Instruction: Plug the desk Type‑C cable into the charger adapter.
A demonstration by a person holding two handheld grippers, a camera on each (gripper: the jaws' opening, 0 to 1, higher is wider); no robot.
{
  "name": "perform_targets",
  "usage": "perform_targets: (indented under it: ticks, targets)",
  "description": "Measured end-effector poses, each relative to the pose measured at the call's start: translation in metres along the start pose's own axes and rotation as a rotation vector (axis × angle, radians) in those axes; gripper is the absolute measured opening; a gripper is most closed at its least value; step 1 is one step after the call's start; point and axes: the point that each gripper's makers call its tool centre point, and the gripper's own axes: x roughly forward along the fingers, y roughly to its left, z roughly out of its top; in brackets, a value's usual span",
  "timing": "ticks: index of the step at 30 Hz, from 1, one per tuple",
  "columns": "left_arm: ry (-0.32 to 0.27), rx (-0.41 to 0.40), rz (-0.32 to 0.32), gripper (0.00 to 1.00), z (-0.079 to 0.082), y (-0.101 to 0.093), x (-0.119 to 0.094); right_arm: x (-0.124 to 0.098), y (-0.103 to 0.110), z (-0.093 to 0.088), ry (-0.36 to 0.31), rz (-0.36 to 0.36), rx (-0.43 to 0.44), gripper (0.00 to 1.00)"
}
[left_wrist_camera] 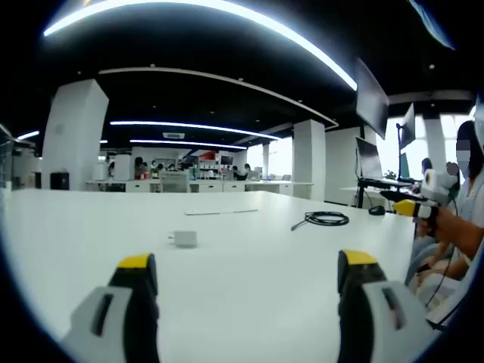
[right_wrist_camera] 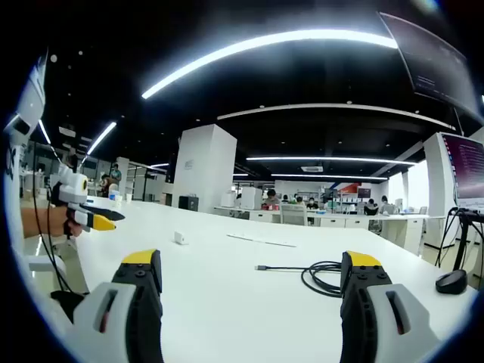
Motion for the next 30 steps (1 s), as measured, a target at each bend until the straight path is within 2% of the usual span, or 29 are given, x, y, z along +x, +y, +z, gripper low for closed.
perform_targets:
  ticks: [8, 16, 23, 30]
  targets:
    - [0.002, -0.004, -0.001, 1.00, -0.004, -0.008, -0.005, -0.002, -0.001, 0.008, -0.018, 0.003, 0.007, 1.00]
    - [0.007, -0.018, 0.016, 1.00, -0.005, -0.004, -0.007, 0.001, -0.004, 0.013, -0.031, 0.000, 0.007, 1.00]
    - [0.010, 0.014, 0.006, 1.00, 0.001, -0.009, -0.002, 0.000, -0.005, 0.006, -0.018, 0.003, 0.016, 1.00]
    - [0.004, -0.006, 0.016, 1.00, 0.001, -0.007, 0.001, -0.004, -0.016, 0.007, -0.023, -0.016, 0.028, 1.00]
